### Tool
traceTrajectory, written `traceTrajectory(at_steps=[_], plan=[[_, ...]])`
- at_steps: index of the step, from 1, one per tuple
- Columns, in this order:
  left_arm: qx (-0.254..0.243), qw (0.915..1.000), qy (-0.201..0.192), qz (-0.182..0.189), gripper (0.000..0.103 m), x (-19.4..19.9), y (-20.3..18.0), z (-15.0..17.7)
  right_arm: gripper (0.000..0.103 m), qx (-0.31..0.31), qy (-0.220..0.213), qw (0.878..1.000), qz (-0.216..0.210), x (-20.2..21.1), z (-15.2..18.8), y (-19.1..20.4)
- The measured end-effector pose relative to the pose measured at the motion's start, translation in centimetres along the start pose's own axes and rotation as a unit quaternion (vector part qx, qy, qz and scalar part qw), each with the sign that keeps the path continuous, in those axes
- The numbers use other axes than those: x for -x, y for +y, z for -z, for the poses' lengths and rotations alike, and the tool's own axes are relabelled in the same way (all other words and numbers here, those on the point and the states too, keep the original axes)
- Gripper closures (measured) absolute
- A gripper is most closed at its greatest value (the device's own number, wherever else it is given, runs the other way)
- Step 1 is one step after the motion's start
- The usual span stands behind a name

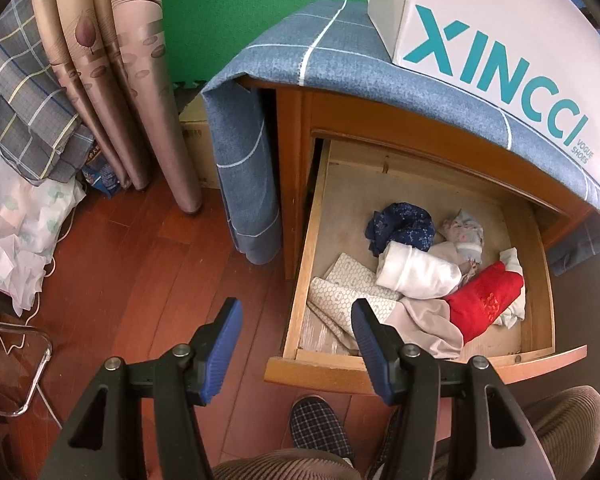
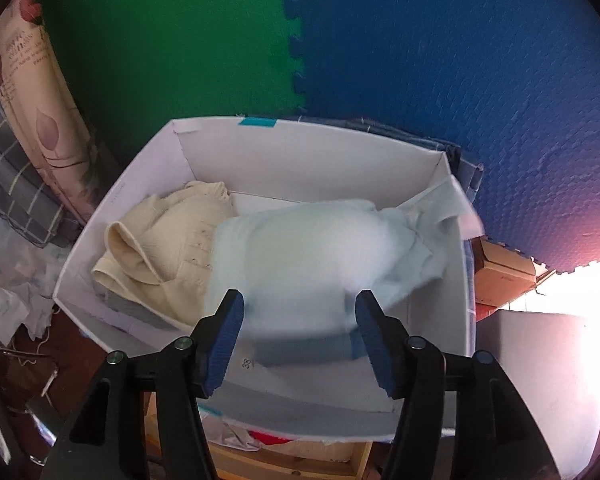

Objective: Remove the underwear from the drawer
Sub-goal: 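Move the open right tool back down into the drawer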

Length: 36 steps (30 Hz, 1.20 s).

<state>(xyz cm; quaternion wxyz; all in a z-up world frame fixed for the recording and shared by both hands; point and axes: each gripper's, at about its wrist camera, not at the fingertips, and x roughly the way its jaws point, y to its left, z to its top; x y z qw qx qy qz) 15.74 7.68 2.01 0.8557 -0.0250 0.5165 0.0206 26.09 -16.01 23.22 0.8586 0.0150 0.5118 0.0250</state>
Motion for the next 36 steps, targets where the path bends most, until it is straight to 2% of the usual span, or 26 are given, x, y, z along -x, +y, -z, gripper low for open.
traceTrajectory(at_steps=[10, 19, 22, 30, 36], plan=[[0.002, 1.0000, 0.003, 0.000, 0.045, -0.1, -0.2, 0.0, 0.047, 0.017, -0.002, 0.999, -0.037, 4.1, 3.5, 0.3], [0.016, 0.9997, 0.003, 0.018, 0.045, 0.0, 0.2, 0.0, 0.045, 0.038, 0.043, 0.996, -0.061, 5.2, 10.3, 0.1], [0.022, 0.9995, 0.002, 0.024, 0.045, 0.1, 0.4, 0.0, 0.044, 0.036, 0.071, 0.995, -0.065, 4.1, 12.6, -0.3], [0.024, 0.9994, 0.003, 0.026, 0.045, 0.1, 0.6, 0.0, 0.044, 0.014, 0.171, 0.983, -0.063, -3.6, 17.9, -0.9], [0.027, 0.9991, 0.004, 0.031, 0.045, 0.1, 0.8, 0.0, 0.044, -0.058, 0.227, 0.969, -0.083, -8.8, 20.0, -2.0]])
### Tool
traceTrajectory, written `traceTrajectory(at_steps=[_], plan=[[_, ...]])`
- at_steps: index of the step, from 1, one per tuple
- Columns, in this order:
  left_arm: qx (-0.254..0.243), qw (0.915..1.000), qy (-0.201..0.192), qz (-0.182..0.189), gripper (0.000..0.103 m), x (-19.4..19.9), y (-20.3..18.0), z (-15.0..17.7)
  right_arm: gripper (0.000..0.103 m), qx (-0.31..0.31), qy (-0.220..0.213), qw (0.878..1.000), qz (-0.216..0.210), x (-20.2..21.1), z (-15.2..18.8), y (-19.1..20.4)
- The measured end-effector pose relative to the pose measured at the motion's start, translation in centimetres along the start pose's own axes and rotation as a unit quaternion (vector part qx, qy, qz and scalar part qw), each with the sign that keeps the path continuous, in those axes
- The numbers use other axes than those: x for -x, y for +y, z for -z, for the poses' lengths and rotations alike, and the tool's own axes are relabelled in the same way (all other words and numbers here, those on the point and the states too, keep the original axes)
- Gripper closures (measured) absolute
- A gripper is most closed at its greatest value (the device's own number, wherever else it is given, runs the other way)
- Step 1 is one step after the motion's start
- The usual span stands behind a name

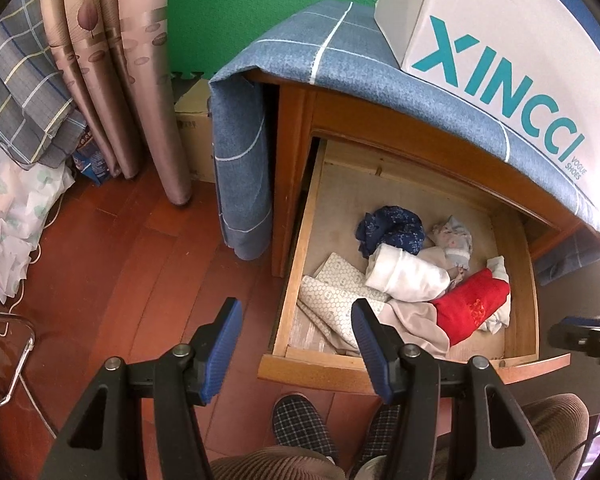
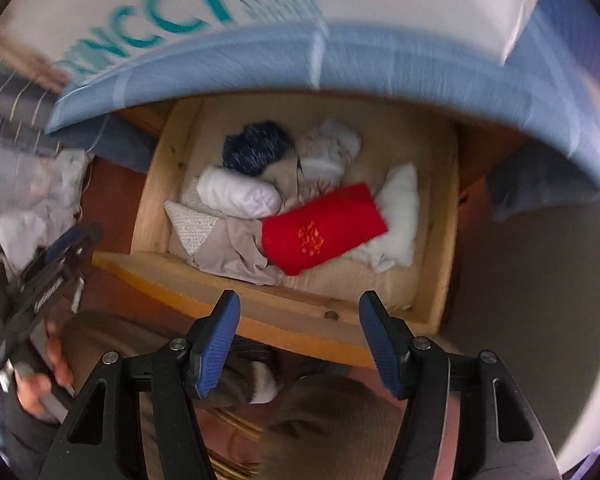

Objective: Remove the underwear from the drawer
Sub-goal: 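Move the open right tool back down into the drawer, then close the right tool on the red cloth in the drawer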

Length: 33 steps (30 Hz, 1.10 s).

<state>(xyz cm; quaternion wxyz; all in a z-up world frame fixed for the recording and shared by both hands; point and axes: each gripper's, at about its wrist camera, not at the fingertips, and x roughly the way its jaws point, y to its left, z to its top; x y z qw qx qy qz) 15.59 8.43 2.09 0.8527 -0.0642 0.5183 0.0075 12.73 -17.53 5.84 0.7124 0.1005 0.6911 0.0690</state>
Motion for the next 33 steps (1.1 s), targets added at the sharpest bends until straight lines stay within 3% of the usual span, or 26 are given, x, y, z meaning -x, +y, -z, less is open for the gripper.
traceTrajectory(at_steps=[13, 23, 33], plan=[[-0.002, 1.0000, 0.003, 0.005, 0.045, -0.1, -0.1, 0.0, 0.044, -0.120, 0.041, 0.992, 0.000, -7.8, -2.2, -1.6], [-0.001, 0.9999, 0.008, 0.011, 0.045, -0.3, 0.1, -0.1, 0.043, -0.193, 0.059, 0.979, -0.008, -10.9, -3.5, -3.1], [-0.002, 0.9998, 0.015, 0.010, 0.045, -0.6, 0.1, -0.2, 0.035, -0.201, 0.072, 0.977, 0.013, -13.2, -5.5, -3.2]])
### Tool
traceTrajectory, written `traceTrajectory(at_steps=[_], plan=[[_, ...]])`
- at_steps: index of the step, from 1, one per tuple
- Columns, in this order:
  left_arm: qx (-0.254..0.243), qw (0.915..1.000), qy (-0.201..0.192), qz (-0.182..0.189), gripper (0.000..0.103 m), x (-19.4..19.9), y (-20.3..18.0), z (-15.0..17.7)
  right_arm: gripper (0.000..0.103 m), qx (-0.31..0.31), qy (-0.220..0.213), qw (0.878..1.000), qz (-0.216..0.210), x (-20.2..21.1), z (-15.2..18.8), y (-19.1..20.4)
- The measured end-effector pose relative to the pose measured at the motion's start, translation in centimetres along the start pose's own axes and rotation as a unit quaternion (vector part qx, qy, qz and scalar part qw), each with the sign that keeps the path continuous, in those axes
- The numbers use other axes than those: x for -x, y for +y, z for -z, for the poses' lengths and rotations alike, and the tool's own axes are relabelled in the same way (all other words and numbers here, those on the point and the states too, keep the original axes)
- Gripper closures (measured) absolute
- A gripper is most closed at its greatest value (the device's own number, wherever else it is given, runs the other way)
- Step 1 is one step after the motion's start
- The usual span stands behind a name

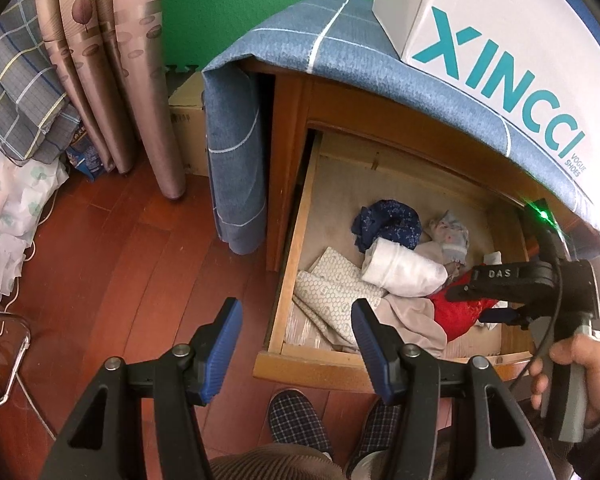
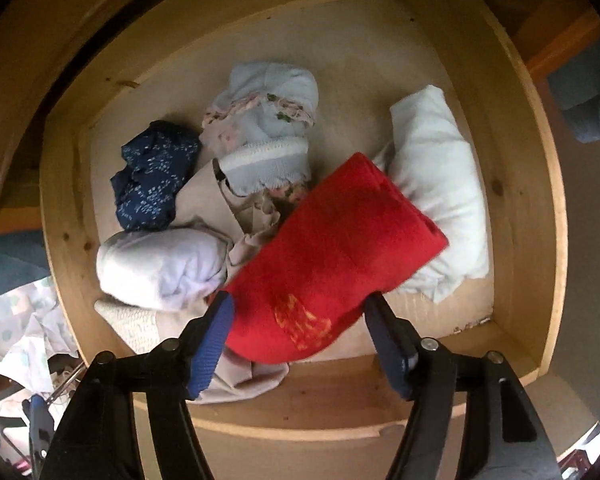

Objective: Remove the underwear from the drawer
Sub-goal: 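Close the right tool on the red cloth in the drawer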

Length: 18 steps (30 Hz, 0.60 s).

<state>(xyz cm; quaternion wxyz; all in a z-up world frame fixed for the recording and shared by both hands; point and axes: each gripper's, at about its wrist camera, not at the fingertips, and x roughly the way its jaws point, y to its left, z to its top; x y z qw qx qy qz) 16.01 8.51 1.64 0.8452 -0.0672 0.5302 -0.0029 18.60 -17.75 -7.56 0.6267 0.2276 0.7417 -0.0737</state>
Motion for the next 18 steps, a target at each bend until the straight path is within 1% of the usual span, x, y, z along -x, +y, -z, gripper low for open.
traceTrajectory(at_steps=[7, 10, 15, 18], plan=[[-0.001, 1.0000, 0.003, -0.001, 0.045, -0.2, 0.0, 0.0, 0.028, 0.014, 0.019, 0.999, 0.022, -1.5, -1.3, 1.1], [-0.001, 1.0000, 0.005, 0.001, 0.045, -0.2, 0.0, 0.0, 0.028, 0.023, 0.027, 0.999, 0.034, -1.9, -1.7, 1.5], [0.000, 1.0000, 0.006, 0.001, 0.045, -0.3, 0.0, 0.0, 0.029, 0.045, 0.045, 0.997, 0.045, -2.5, -2.2, 2.0], [0.002, 1.0000, 0.006, 0.003, 0.045, -0.3, 0.1, -0.1, 0.035, 0.059, 0.045, 0.996, 0.052, -2.6, -2.6, 2.8]])
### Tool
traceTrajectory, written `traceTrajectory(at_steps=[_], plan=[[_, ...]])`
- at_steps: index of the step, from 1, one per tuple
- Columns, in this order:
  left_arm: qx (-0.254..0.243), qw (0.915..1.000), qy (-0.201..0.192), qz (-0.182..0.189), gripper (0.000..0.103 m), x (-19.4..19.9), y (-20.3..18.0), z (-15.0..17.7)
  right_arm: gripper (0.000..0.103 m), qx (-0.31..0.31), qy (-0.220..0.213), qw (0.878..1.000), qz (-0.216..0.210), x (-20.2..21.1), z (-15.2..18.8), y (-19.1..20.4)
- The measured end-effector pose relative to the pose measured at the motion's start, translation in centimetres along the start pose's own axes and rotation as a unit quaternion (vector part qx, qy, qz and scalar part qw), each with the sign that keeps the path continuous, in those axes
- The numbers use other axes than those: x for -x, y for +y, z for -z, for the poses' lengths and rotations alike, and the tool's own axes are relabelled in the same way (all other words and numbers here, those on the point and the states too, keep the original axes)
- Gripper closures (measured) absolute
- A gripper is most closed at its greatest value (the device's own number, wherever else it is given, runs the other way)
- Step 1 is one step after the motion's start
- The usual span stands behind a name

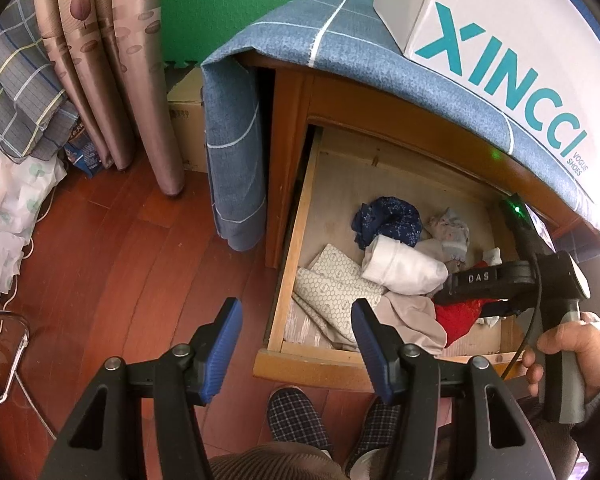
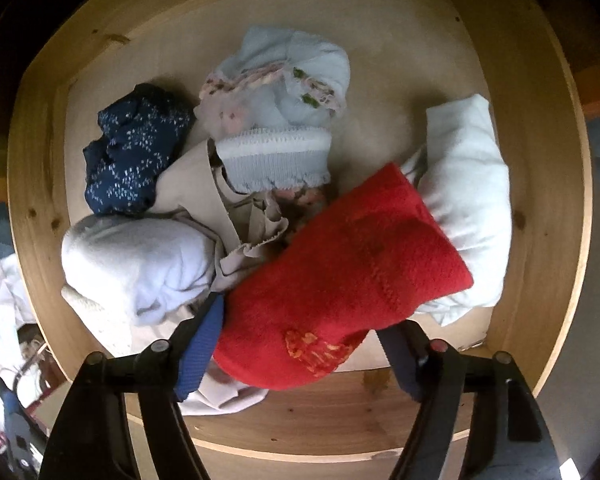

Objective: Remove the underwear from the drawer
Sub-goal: 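Close the right tool on the red cloth in the drawer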

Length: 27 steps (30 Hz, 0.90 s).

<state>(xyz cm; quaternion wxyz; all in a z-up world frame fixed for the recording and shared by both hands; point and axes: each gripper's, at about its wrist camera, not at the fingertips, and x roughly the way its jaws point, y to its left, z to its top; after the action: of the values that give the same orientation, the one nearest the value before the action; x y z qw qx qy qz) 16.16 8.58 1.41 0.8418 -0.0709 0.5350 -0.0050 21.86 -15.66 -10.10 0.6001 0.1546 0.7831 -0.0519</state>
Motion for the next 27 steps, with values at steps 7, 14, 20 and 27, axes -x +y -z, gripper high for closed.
traceTrajectory(at_steps=[7, 14, 20, 27], plan=[[0.000, 1.0000, 0.000, 0.000, 0.045, 0.0, 0.0, 0.0, 0.044, 0.011, -0.010, 1.000, 0.009, 0.1, 0.6, -0.4], [-0.002, 1.0000, 0.000, -0.002, 0.045, 0.0, 0.0, 0.0, 0.049, 0.040, -0.013, 0.999, 0.031, 0.9, 2.5, 0.6], [0.000, 1.0000, 0.002, -0.007, 0.045, -0.1, 0.1, 0.0, 0.046, 0.044, -0.007, 0.998, 0.032, 0.6, 1.9, 0.9], [-0.002, 1.0000, 0.003, -0.008, 0.045, -0.2, 0.0, -0.1, 0.044, 0.049, 0.002, 0.998, 0.033, -0.8, 1.1, 0.5]])
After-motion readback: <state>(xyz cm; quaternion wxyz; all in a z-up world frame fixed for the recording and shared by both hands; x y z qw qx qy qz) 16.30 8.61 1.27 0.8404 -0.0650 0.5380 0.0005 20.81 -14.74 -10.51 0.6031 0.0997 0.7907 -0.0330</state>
